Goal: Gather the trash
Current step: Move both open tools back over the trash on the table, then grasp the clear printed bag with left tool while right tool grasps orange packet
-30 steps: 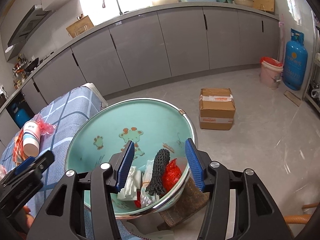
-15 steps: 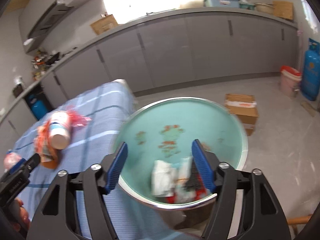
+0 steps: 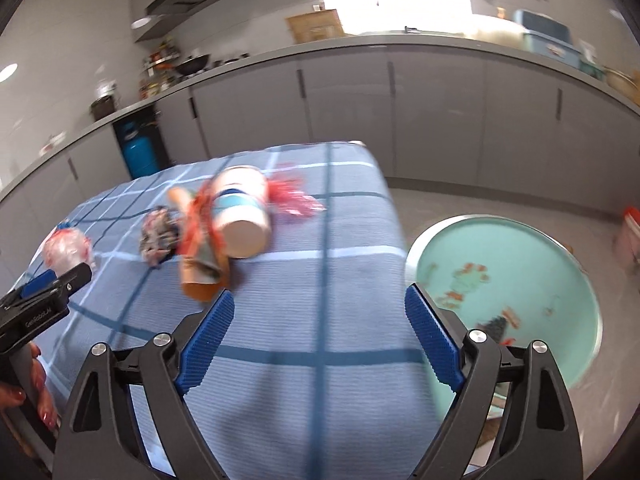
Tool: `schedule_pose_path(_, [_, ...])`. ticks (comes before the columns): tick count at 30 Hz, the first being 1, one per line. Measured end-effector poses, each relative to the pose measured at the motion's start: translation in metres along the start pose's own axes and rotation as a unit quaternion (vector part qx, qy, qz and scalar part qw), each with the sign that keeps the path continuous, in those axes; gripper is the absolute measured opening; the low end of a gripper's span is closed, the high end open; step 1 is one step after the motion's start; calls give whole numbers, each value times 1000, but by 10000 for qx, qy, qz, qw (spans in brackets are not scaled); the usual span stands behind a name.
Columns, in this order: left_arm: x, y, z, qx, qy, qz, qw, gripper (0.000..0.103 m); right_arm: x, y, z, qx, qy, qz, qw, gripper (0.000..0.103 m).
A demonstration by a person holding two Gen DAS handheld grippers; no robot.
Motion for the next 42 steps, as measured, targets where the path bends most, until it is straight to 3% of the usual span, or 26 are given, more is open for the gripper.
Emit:
schedule_pose_path(9, [82, 11, 5, -136, 583, -278, 9978, 95, 64, 11, 39, 109, 172, -412, 9989, 86])
schedule_pose_path(13, [102, 19, 19, 33, 498, -350, 9981, 95, 84, 13, 56, 194, 101, -647, 9977, 85])
schedule_pose_path(15, [106, 21, 28, 165, 467, -273, 9984, 96, 89, 12, 62, 234, 58, -745, 9969, 80])
schedule_pose_path(17, [110, 22, 34, 215, 399, -270, 9986, 96, 94, 8, 71, 443, 71, -834, 9955, 60])
schedule_pose_path(21, [111, 22, 50, 436, 39, -276, 9987, 96, 100, 3, 81, 691, 113, -945, 9931, 41])
schedule_pose_path(26, [108, 18, 64, 564, -73, -188, 9982, 93, 107, -3, 82, 750, 174, -1070, 9913, 32])
schedule_pose_path(31, [103, 13, 74, 728, -108, -92, 9972, 65, 108, -4, 81, 704, 176, -1069, 9916, 29])
schedule_pose_path(38, [108, 3, 86, 1073, -313, -301, 9933, 17, 105, -4, 78, 642, 228, -937, 9933, 28])
schedule_pose_path(42, [109, 3, 84, 1047, -357, -355, 9932, 10, 103, -4, 76, 629, 255, -895, 9937, 27])
Point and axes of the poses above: each gripper's, at about its wrist camera, not at the fingertips, and z roughly the way its jaws point, x to its left, y to its top, the point moved 6 cm from there along z, roughly the way its jaws point, and after that the axes turned 2 degrees about x, right-handed, at the moved point
